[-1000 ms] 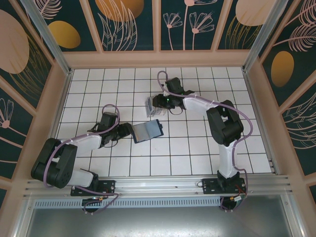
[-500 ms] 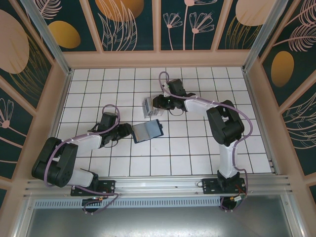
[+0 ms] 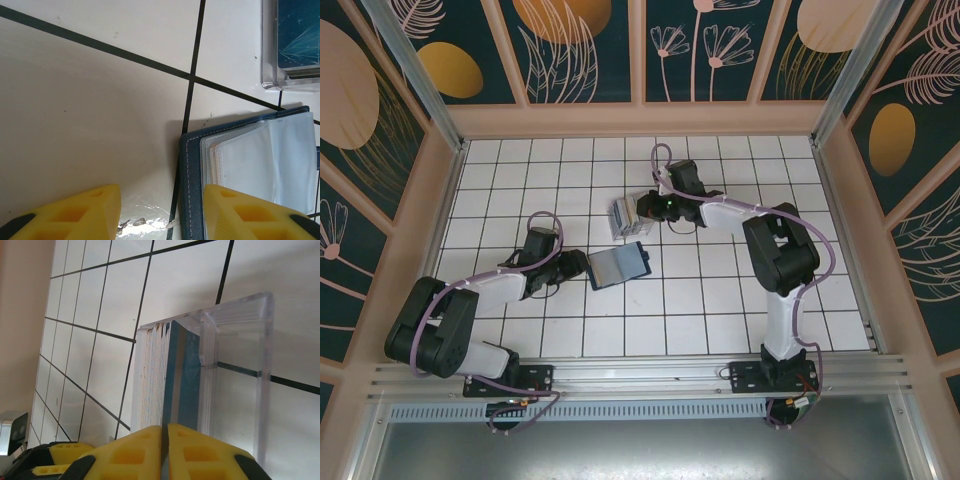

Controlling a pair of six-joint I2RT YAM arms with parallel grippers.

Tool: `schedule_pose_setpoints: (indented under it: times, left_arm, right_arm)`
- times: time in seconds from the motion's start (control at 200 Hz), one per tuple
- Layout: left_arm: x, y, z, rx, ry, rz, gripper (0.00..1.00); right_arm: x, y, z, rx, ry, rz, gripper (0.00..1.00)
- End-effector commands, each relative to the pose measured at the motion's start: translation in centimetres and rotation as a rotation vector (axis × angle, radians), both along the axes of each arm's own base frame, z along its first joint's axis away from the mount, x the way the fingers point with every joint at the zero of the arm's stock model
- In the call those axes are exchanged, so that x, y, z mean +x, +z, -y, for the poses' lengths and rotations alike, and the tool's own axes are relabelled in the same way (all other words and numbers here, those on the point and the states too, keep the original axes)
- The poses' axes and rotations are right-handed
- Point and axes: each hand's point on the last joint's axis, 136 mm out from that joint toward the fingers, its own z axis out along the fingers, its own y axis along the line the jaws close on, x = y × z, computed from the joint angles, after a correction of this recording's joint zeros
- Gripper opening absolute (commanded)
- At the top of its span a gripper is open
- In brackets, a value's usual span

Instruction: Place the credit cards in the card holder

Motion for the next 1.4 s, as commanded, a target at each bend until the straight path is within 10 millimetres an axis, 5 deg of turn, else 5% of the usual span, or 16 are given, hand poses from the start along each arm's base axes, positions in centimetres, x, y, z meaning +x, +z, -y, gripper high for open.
schedule_pose_setpoints:
  times: [0.0,0.385,0.551,0.701,1.096,1.391]
  left_arm:
    - [-0.7,-0.4,1.0,-0.046,-0.034,-0.034,0.48]
    - [-1.4,-0.2,0.1,-0.012,-0.023,-0.027,0.44]
    - [-1.7,-0.3,0.4,-0.017,-0.049,-0.041,0.43]
    - [-1.5,-0.4,1.3,-0.066,-0.052,-0.047,0.37]
    - [-1.0,-1.3,2.3,-0.072,-0.073,-0.085,0.31]
    - [-1.0,-1.3,2.4,-0.082,-0.075,-0.081,0.28]
  right_arm:
    - [-0.1,3.0,0.7,-0.005,-0.013,0.078,0.1]
    - [-1.9,5.6,3.6,-0.072,-0.073,0.188,0.0]
    - [-6.1,5.7,3.8,-0.053,-0.009,0.208,0.0]
    - [-10.7,5.2,1.3,0.003,0.108,0.185,0.0]
    - [-12.6,-0.1,-1.4,0.117,0.217,-0.007,0.0]
    - [-12.8,-2.4,-1.1,0.149,0.217,-0.062,0.0]
